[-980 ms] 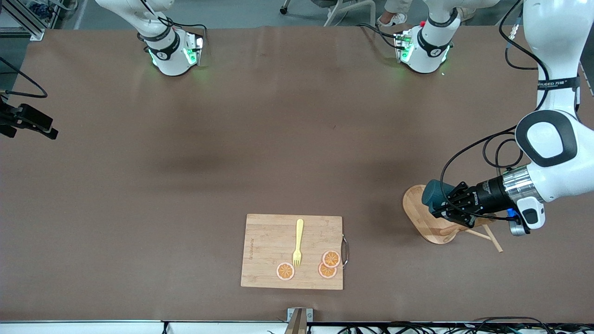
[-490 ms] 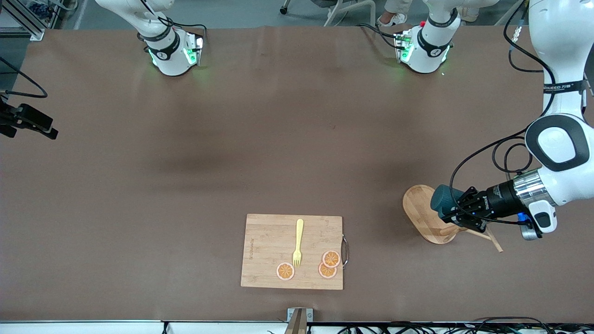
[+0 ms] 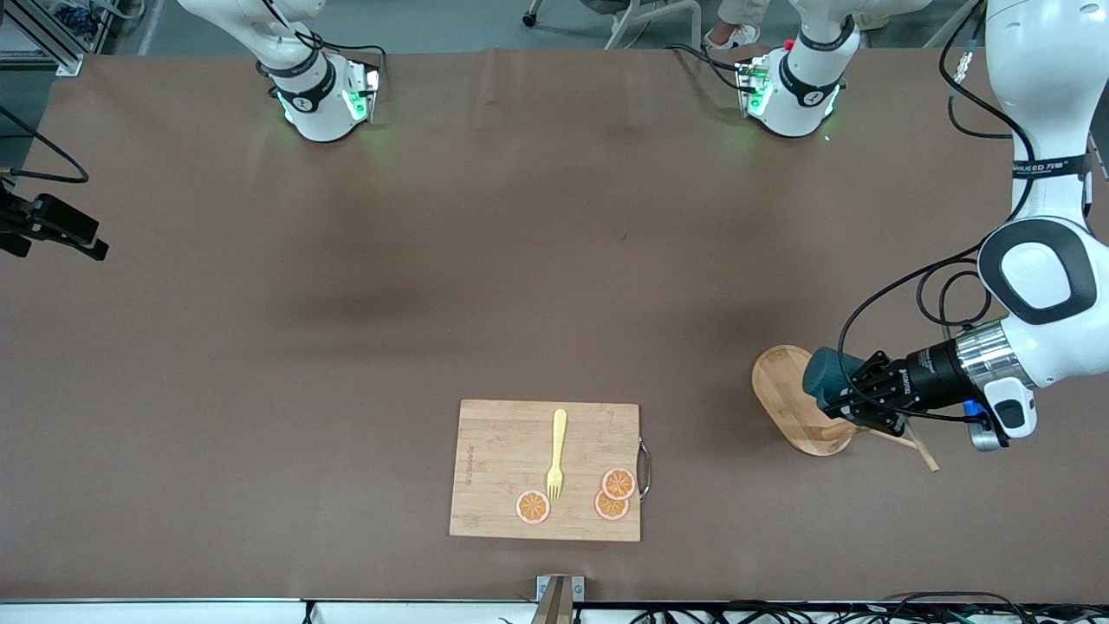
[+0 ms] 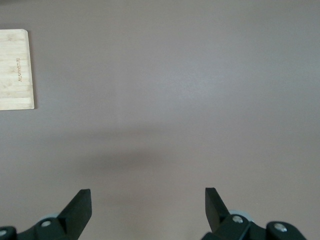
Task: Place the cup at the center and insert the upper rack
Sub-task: 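Lower the mug's handle onto a stand peg with the left gripper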
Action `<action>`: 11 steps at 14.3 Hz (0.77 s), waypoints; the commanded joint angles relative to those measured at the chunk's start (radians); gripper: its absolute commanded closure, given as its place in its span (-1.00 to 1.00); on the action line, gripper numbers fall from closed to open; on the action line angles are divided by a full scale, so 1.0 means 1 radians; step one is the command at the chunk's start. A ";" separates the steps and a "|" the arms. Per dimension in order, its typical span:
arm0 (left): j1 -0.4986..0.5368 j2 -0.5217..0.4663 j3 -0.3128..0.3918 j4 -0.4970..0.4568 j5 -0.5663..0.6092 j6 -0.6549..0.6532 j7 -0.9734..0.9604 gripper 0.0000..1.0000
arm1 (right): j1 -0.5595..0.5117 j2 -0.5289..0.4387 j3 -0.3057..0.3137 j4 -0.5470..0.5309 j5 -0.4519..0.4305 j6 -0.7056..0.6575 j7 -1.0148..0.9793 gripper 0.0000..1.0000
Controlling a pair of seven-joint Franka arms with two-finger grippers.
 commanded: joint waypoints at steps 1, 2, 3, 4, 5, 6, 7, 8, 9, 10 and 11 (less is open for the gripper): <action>0.023 0.021 -0.002 0.047 -0.020 -0.013 0.027 0.97 | -0.005 -0.017 0.004 -0.012 0.002 0.001 -0.003 -1.00; 0.023 0.023 -0.002 0.048 -0.020 -0.013 0.027 0.97 | -0.005 -0.016 0.004 -0.012 0.002 0.001 -0.003 -1.00; 0.023 0.023 -0.002 0.048 -0.020 -0.013 0.027 0.97 | -0.005 -0.017 0.004 -0.012 0.002 0.001 -0.003 -1.00; 0.024 0.024 -0.002 0.048 -0.020 -0.013 0.029 0.96 | -0.005 -0.017 0.004 -0.012 0.002 0.001 -0.003 -1.00; 0.026 0.027 -0.002 0.048 -0.020 -0.013 0.029 0.93 | -0.005 -0.017 0.004 -0.012 0.002 0.001 -0.003 -1.00; 0.027 0.027 -0.002 0.048 -0.020 -0.013 0.029 0.80 | -0.005 -0.017 0.004 -0.012 0.002 0.001 -0.003 -1.00; 0.027 0.027 -0.002 0.048 -0.021 -0.013 0.030 0.39 | -0.005 -0.016 0.004 -0.012 0.002 0.001 -0.003 -1.00; 0.027 0.027 -0.002 0.050 -0.021 -0.013 0.033 -0.13 | -0.005 -0.017 0.004 -0.012 0.002 0.001 -0.003 -1.00; 0.026 0.026 -0.002 0.050 -0.021 -0.013 0.044 -0.68 | -0.005 -0.017 0.004 -0.012 0.002 0.001 -0.003 -1.00; 0.026 0.021 -0.002 0.050 -0.020 -0.013 0.047 -1.00 | -0.005 -0.017 0.004 -0.012 0.002 0.001 -0.003 -1.00; 0.026 0.017 -0.002 0.053 -0.018 -0.013 0.046 -1.00 | -0.005 -0.017 0.004 -0.012 0.002 0.001 -0.003 -1.00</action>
